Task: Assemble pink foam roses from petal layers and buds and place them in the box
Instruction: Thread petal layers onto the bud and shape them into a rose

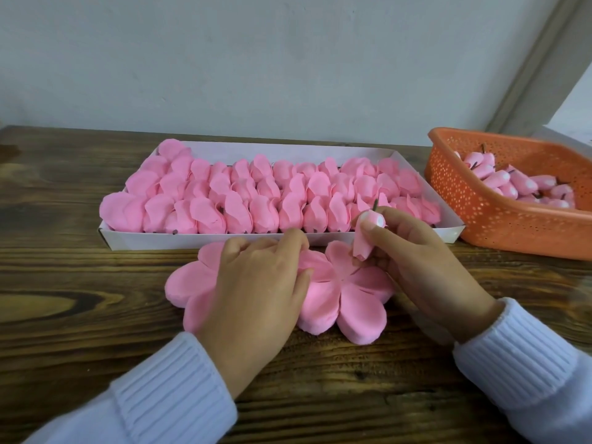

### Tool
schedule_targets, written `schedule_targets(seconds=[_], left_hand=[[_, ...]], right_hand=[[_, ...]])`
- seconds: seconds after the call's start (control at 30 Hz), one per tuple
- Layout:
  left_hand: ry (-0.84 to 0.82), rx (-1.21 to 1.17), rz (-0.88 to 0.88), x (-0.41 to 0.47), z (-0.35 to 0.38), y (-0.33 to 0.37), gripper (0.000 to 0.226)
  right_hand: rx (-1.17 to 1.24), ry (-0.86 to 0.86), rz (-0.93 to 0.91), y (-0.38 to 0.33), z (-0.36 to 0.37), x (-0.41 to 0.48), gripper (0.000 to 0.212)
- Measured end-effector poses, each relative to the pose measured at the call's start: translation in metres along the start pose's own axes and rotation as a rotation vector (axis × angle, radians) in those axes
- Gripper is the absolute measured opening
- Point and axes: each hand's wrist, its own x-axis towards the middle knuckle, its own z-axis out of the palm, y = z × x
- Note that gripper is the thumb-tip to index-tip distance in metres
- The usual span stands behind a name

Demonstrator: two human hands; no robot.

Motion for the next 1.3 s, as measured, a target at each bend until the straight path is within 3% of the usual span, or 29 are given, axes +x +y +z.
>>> schedule_targets(seconds=[0.23, 0.47, 0.67, 0.9, 1.13, 1.3], left_hand=[[0.008, 0.034, 0.004, 0.0029, 0.0015, 0.0007, 0.008], [0.055, 0.006, 0.016, 0.0038, 0.0026, 0.0002, 0.018], [0.081, 0.021, 0.043, 0.0029, 0.0014, -0.0004, 0.014], [0.106, 0.048, -0.041, 0.004, -0.0001, -0.0017, 0.011], [0.176, 0.04, 0.047, 0.0035, 0.0005, -0.0024, 0.009], [0.195, -0.172, 0.072, 0.0034, -0.0006, -0.001, 0.016]], right_hand=[[0.006, -0.01, -0.006, 0.0008, 0.0, 0.0009, 0.023], [-0.008, -0.008, -0.005, 0.0015, 0.0, 0.0019, 0.025], [-0.003, -0.008, -0.001, 0.0001, 0.0, 0.0005, 0.025], [0.009, -0.011, -0.011, -0.0011, 0.0022, 0.0003, 0.024], [0.012, -0.006, -0.005, -0.0024, 0.0012, 0.0, 0.025], [0.056, 0.056, -0.084, -0.0031, 0.0034, -0.0017, 0.009]])
